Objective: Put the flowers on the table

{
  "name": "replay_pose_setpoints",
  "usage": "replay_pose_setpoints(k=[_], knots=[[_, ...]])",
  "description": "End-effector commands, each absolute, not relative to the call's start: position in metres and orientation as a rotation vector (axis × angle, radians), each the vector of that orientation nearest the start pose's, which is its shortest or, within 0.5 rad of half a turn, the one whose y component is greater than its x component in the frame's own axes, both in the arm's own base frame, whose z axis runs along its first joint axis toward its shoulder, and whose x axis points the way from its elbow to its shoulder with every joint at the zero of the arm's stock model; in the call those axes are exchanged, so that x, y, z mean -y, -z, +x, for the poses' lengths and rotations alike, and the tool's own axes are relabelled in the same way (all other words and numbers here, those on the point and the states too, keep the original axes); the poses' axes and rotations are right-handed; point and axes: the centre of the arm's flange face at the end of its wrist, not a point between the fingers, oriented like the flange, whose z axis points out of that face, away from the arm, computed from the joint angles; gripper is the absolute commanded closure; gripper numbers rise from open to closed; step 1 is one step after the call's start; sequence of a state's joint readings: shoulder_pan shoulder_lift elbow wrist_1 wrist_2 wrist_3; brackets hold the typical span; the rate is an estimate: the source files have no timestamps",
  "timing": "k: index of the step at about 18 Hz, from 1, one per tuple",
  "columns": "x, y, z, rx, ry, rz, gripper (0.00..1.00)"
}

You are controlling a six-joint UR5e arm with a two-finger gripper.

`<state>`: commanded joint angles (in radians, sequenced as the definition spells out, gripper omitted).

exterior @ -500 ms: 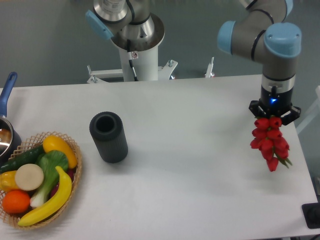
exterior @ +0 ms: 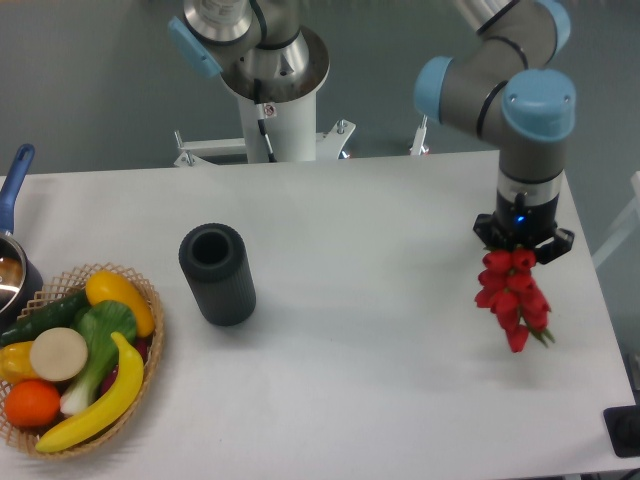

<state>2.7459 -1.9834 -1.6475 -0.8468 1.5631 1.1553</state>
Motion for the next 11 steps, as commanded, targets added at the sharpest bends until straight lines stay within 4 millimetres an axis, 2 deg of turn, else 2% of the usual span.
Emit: replay_pose_setpoints(k=[2, 7, 9, 11], knots=[[-0.379, -0.285, -0.531, 0.013, -0.303, -3.030, 0.75], [-0.390, -0.282, -0.527, 0.026, -0.292, -3.025, 0.55], [-0.392, -0.286, -0.527, 0.049, -0.292, -3.009, 0.41], [-0.391, -0.289, -0.529, 0.054, -0.308, -3.005, 0.00]])
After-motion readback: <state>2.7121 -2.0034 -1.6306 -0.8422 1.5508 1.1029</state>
